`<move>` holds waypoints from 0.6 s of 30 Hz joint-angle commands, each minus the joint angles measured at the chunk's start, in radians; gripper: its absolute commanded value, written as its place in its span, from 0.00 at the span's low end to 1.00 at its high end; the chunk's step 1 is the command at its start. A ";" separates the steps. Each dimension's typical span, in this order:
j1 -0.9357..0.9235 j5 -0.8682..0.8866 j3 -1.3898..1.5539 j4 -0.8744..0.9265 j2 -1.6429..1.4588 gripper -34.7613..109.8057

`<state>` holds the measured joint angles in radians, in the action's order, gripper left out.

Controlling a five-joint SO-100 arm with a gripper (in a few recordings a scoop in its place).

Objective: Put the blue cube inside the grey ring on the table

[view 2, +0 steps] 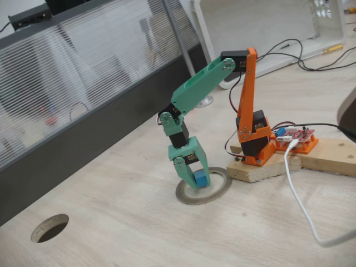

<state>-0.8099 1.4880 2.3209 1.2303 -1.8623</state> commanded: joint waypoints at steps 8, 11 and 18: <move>-0.003 0.002 0.011 0.015 0.009 0.24; -0.003 0.002 0.011 0.015 0.009 0.24; -0.003 0.002 0.011 0.015 0.009 0.24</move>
<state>-0.8099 1.4880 2.3255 1.2303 -1.8515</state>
